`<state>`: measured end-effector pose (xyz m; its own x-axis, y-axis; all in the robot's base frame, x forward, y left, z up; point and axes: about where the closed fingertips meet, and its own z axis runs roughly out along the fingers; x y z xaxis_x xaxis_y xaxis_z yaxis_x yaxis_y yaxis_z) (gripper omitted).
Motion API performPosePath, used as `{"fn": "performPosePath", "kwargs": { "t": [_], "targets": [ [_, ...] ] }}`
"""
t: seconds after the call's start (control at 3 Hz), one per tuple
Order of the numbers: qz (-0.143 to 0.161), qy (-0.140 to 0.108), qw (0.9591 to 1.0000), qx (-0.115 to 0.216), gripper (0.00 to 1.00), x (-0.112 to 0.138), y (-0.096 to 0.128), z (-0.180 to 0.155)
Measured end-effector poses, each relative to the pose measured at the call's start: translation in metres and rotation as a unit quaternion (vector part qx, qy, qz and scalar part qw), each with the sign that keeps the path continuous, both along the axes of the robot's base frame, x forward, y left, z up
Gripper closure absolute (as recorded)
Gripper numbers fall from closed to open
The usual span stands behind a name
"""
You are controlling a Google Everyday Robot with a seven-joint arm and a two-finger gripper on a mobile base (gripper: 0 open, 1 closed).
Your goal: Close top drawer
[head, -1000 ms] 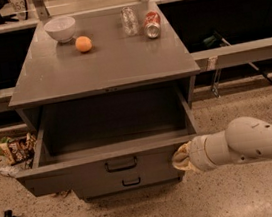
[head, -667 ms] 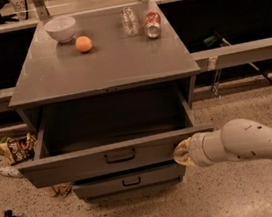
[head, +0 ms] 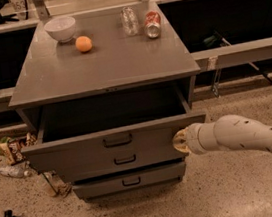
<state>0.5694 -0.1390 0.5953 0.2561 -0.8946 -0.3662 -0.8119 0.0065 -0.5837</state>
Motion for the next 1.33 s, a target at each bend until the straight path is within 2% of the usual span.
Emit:
{"fn": "performPosePath", "kwargs": {
  "t": [0.67, 1.33],
  "targets": [
    [0.014, -0.03, 0.9995, -0.005, 1.0, 0.044, -0.003, -0.01],
    [0.007, -0.063, 0.9979, -0.008, 1.0, 0.072, -0.006, -0.001]
  ]
}}
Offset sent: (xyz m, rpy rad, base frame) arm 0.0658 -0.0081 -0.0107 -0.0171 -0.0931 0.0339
